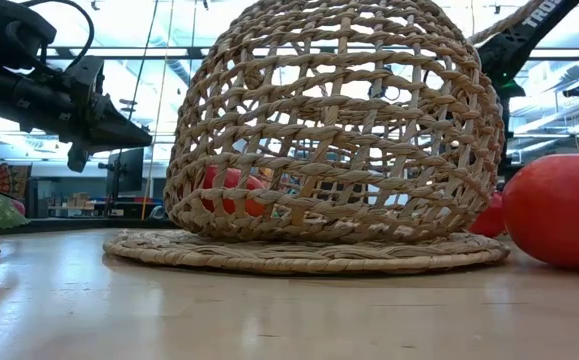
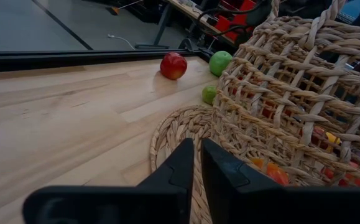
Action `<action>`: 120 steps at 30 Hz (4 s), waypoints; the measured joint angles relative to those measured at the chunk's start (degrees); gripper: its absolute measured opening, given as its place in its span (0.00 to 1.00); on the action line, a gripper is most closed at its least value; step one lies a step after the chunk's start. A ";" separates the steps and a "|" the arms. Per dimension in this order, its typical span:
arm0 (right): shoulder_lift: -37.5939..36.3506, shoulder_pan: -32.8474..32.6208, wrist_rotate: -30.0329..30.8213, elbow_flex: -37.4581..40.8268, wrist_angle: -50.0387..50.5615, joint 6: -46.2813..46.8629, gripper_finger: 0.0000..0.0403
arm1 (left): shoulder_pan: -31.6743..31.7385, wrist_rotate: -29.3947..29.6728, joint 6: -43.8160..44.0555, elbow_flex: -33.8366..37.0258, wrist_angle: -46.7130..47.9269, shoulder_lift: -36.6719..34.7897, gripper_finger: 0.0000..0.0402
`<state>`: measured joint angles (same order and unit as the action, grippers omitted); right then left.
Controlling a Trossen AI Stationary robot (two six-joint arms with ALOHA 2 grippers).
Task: Build produce basket
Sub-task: Put the red apple into the brown basket
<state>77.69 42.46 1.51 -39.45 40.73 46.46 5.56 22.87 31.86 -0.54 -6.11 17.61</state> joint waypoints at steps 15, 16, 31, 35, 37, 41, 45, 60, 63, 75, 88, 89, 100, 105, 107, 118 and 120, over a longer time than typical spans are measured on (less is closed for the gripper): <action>0.04 0.00 -2.77 1.11 -3.23 -1.03 0.90 | 0.00 0.00 0.02 0.00 0.00 0.00 0.07; 0.04 0.00 -3.65 1.10 -3.37 -1.04 0.90 | 0.01 0.02 0.00 0.00 0.00 0.00 0.07; -7.87 0.00 -12.89 1.02 -8.80 -1.16 0.90 | 0.00 0.01 0.01 0.00 0.00 0.00 0.08; -13.21 -0.01 -13.62 1.00 -12.80 -0.75 0.90 | 0.01 0.00 0.00 0.00 0.00 0.00 0.07; -15.64 -0.01 -13.73 0.97 -14.97 0.32 0.90 | 0.00 0.00 0.02 0.00 0.00 0.00 0.08; -19.46 -0.01 -13.93 0.97 -19.73 2.00 0.90 | -0.01 0.00 0.02 0.00 0.00 0.00 0.09; -21.74 -0.02 -14.74 0.97 -24.81 3.41 0.90 | -0.01 0.01 0.02 0.00 0.00 0.00 0.10; -22.62 0.17 -24.96 0.97 -58.78 18.38 0.90 | -0.01 0.01 0.00 0.00 0.00 0.00 0.09; -22.62 0.89 -25.28 0.96 -68.63 22.60 0.90 | -0.01 0.02 0.01 0.00 0.00 0.00 0.10; -22.64 1.70 -25.33 0.91 -96.24 29.99 0.90 | 0.00 0.01 0.02 0.01 0.00 0.00 0.09; -21.62 -7.91 -25.76 -18.98 -63.75 9.95 0.90 | -0.01 0.00 0.02 0.00 -0.01 0.00 0.08; -21.08 -8.83 -25.71 -21.36 -59.69 7.15 0.90 | -0.01 0.02 0.01 0.00 -0.02 0.00 0.08; -11.44 -19.08 -24.51 -37.43 -48.64 -33.13 0.90 | 0.00 0.02 0.02 0.00 -0.01 0.00 0.09; -8.32 -21.80 -21.22 -41.02 -48.32 -46.46 0.90 | -0.01 0.00 0.02 0.00 0.00 0.00 0.08; -7.41 -22.97 -20.42 -41.91 -48.31 -53.83 0.90 | -0.01 0.01 0.00 0.01 -0.02 0.00 0.09; -5.16 -28.08 -17.01 -42.17 -45.86 -73.87 0.91 | 0.00 0.02 0.00 0.00 -0.01 0.00 0.09; -4.55 -28.63 -17.01 -42.17 -43.93 -72.98 0.91 | -0.01 0.01 0.01 0.02 -0.01 0.00 0.08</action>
<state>73.14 13.83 -15.51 -81.62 -3.20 -26.52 5.55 22.88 31.87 -0.51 -6.12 17.61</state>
